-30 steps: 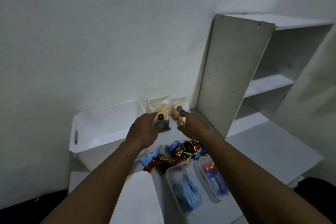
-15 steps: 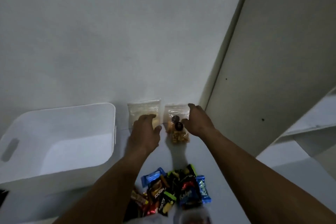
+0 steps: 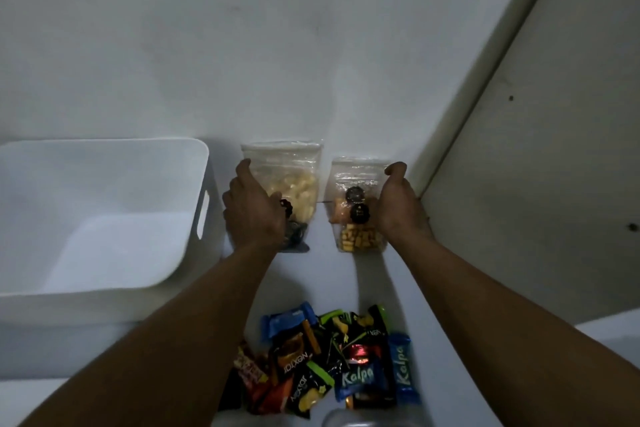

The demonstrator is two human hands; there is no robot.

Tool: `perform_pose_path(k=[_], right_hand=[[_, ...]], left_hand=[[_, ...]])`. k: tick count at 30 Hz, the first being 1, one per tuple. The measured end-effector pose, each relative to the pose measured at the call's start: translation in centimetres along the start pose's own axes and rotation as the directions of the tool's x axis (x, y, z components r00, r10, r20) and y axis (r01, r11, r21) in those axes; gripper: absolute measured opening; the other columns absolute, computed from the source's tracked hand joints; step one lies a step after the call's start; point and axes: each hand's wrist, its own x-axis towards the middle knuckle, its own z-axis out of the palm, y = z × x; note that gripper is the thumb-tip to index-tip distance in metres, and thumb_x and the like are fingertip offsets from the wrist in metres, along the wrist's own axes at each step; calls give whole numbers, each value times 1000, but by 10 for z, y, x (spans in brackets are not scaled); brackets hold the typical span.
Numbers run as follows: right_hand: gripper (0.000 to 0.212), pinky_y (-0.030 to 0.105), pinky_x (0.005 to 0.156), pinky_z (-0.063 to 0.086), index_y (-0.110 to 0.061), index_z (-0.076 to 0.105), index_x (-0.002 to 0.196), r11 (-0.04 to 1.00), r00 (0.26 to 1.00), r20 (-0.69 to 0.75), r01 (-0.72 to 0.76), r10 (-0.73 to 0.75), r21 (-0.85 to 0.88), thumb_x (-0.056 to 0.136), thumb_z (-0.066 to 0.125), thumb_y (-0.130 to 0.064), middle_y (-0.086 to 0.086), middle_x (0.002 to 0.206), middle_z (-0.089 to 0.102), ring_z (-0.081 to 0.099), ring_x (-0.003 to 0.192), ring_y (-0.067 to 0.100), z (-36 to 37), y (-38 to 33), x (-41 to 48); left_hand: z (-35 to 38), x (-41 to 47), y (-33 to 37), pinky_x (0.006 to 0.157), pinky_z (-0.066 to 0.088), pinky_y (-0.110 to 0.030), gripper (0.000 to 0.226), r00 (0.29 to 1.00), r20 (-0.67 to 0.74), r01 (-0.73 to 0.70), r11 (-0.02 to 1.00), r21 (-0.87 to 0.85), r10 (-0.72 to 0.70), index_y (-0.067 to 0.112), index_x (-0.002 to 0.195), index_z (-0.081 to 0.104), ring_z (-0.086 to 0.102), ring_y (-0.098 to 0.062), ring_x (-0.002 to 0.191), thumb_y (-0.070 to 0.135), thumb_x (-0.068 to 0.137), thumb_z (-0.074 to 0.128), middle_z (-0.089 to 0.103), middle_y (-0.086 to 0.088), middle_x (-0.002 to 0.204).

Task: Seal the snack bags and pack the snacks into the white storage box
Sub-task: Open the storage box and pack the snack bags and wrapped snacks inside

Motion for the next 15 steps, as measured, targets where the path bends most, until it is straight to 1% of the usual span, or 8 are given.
perform_pose_path(k=[3, 5, 7, 9, 10, 12, 13, 15], right_hand=[[49, 35, 71, 42, -22, 31, 126, 998, 998, -57, 0, 4, 65, 89, 60, -12, 8, 119, 61, 62, 95, 30, 5, 2, 2], [53, 34, 69, 43, -25, 30, 128, 994, 998, -62, 7, 0, 111, 87, 62, -17, 6, 113, 64, 62, 92, 29, 6, 3, 3], [57, 34, 72, 46, -28, 34, 133, 992, 999, -42, 31, -26, 125, 86, 63, -20, 5, 110, 65, 63, 95, 28, 4, 5, 4], [57, 34, 79, 51, -28, 44, 136, 992, 998, 1, 60, -60, 113, 84, 66, -19, 7, 112, 65, 63, 101, 27, 2, 9, 5], [54, 33, 81, 53, -26, 51, 133, 990, 998, 19, 65, -68, 124, 82, 67, -18, 8, 111, 66, 64, 102, 27, 0, 11, 6], [37, 33, 80, 54, -21, 65, 117, 984, 996, 29, 81, -87, 159, 80, 68, -21, 8, 107, 68, 65, 99, 27, -4, 13, 8], [28, 32, 78, 54, -19, 69, 108, 982, 995, 23, 96, -101, 164, 81, 67, -22, 8, 103, 70, 66, 96, 26, -6, 13, 8], [12, 30, 74, 52, -19, 71, 93, 981, 991, 26, 123, -128, 147, 83, 64, -19, 7, 96, 72, 66, 92, 26, -11, 12, 8]], left_hand=[[4, 4, -1, 93, 50, -52, 78, 999, -32, 12, 1000, -13, -12, 24, 139, 33, 58, -34, 113, 17, 77, 80, 62, -10, 124], [6, 6, -3, 93, 50, -51, 82, 998, -41, 38, 996, -76, -42, 26, 138, 33, 59, -32, 111, 15, 73, 82, 64, -8, 122], [6, 4, -3, 90, 51, -44, 80, 998, -22, 61, 985, -161, -65, 26, 137, 36, 60, -27, 106, 14, 73, 82, 64, -5, 115], [4, 2, -4, 78, 48, -31, 62, 998, 32, 66, 967, -244, -60, 25, 129, 48, 61, -22, 96, 15, 76, 80, 63, -3, 105], [3, 2, -5, 73, 44, -26, 48, 997, 58, 58, 964, -261, -44, 23, 119, 56, 61, -21, 93, 18, 78, 79, 62, -3, 101], [-2, 3, -5, 69, 41, -21, 24, 996, 85, 41, 959, -280, -18, 21, 99, 67, 64, -18, 90, 28, 79, 79, 66, -1, 97], [-5, 5, -4, 71, 43, -21, 20, 995, 94, 41, 952, -302, -12, 20, 93, 69, 65, -15, 90, 32, 79, 79, 69, 0, 95], [-12, 8, 1, 76, 48, -23, 18, 993, 119, 51, 937, -346, -10, 19, 86, 69, 66, -11, 86, 30, 77, 80, 71, 3, 89]])
